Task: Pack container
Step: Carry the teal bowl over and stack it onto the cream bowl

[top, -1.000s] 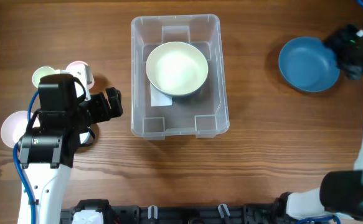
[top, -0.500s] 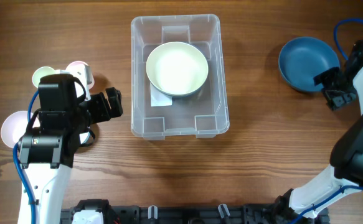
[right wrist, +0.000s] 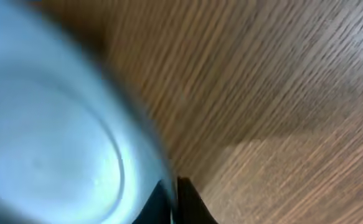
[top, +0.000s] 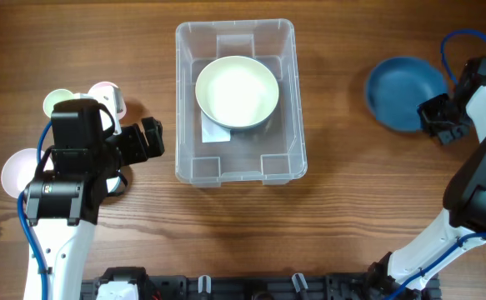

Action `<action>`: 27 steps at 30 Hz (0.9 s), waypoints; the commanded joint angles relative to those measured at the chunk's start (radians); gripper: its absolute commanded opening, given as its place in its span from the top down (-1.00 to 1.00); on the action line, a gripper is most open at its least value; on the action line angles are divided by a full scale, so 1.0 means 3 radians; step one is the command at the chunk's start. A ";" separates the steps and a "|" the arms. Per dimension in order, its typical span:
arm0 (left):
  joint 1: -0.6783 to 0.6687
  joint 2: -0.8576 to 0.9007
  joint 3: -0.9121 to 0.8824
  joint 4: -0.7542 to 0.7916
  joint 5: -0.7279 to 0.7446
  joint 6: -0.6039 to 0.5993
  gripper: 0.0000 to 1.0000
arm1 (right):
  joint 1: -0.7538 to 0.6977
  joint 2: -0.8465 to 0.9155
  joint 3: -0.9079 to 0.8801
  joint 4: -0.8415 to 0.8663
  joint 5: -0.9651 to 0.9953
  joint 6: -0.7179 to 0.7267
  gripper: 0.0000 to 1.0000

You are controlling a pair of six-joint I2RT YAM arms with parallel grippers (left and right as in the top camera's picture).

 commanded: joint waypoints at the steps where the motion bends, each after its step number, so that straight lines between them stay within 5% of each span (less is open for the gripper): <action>1: -0.0003 0.0001 0.0056 0.0006 0.0041 -0.0032 -1.00 | 0.0018 0.0039 -0.0023 -0.0051 -0.0003 -0.0023 0.91; 8: -0.0003 0.0001 0.0056 0.0006 0.0041 -0.0031 -1.00 | 0.0122 -0.0141 0.0047 -0.0179 -0.0090 -0.0201 0.91; 14: -0.0003 0.0001 0.0056 0.0005 0.0039 -0.0031 -0.99 | 0.0582 -0.0983 0.0652 -0.0507 -0.0163 -0.0622 0.91; 20: -0.0003 0.0001 0.0056 0.0006 0.0039 -0.0031 -0.99 | 0.1544 -0.1390 0.1499 -0.0833 -0.0136 -0.0809 0.91; 27: -0.0003 0.0001 0.0056 0.0005 0.0041 -0.0031 -1.00 | 0.2597 -0.0987 0.1562 -0.0645 -0.0052 -0.0683 0.91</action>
